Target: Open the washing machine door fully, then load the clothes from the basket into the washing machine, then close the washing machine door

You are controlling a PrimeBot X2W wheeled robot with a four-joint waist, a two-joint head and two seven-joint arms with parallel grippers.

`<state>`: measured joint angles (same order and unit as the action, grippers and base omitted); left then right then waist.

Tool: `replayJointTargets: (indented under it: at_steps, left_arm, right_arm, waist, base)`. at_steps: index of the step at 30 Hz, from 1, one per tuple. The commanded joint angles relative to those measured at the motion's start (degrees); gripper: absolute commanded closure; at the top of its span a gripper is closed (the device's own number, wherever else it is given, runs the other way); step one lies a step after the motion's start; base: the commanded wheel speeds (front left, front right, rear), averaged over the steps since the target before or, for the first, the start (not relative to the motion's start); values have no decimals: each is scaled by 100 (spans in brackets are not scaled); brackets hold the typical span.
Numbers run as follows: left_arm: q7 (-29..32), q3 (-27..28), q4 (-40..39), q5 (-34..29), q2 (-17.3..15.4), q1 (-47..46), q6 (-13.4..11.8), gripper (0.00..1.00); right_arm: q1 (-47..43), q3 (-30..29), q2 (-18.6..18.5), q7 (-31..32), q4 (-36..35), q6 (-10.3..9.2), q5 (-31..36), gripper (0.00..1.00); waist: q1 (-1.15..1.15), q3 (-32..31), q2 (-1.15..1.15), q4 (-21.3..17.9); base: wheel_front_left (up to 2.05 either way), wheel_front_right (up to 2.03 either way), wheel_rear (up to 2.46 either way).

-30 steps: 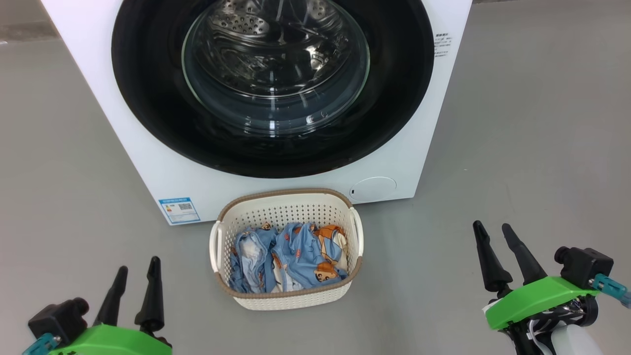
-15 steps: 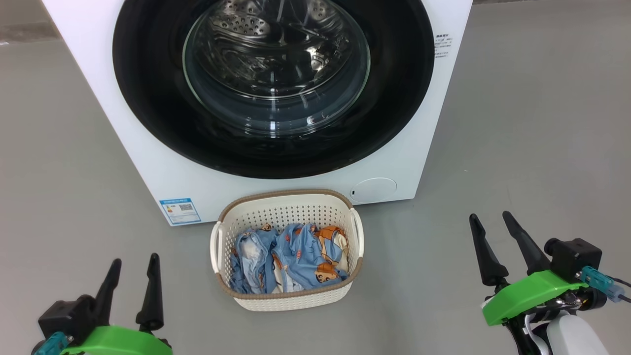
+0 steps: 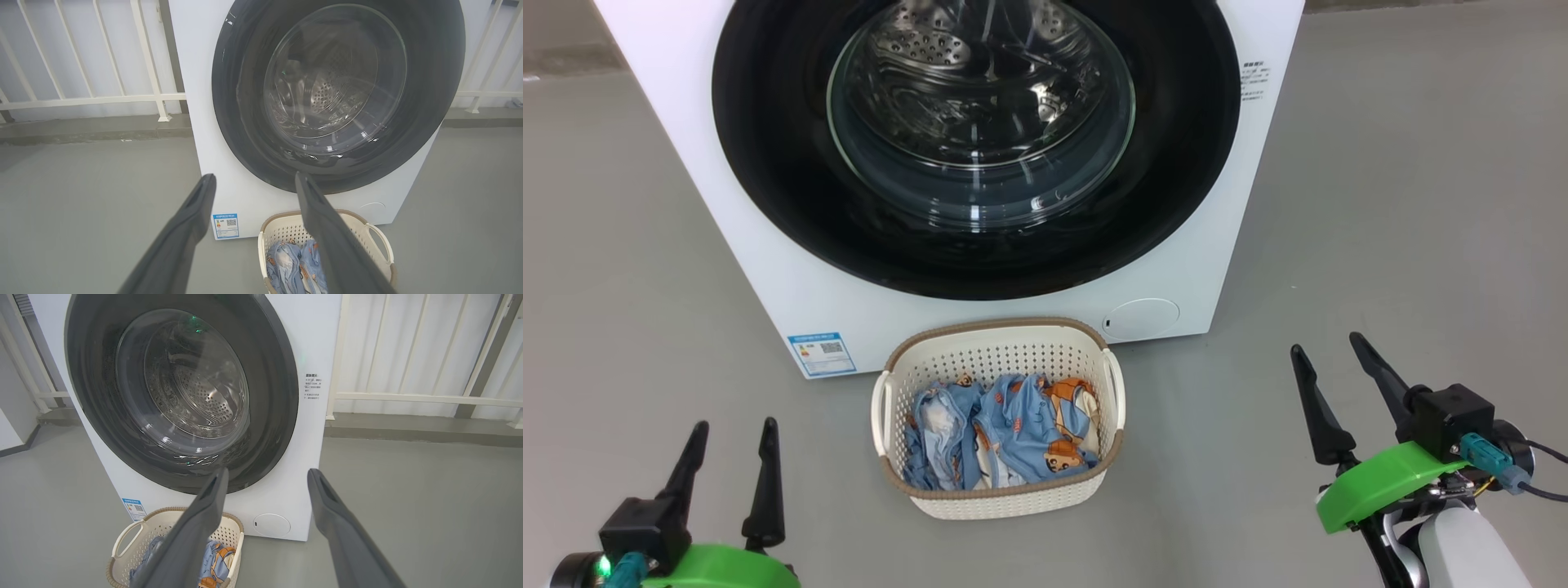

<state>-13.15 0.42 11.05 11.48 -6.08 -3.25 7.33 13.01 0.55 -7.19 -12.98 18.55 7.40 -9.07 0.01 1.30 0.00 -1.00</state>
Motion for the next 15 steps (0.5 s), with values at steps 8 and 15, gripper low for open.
replayJointTargets:
  at_steps: [8, 15]
  left_arm:
    - [-185, 270, 37, -619, -112, -231, 12, 0]
    - [-185, 306, 106, -568, -110, -226, 13, 0]
  right_arm:
    - [211, 101, -43, -202, 212, 9, 590, 0]
    - [238, 87, -27, -202, 217, 9, 582, 0]
  waist:
    - [0, -66, 0, -19]
    - [-1, -68, 0, -22]
  base:
    - [0, 0, 0]
    - [0, 0, 0]
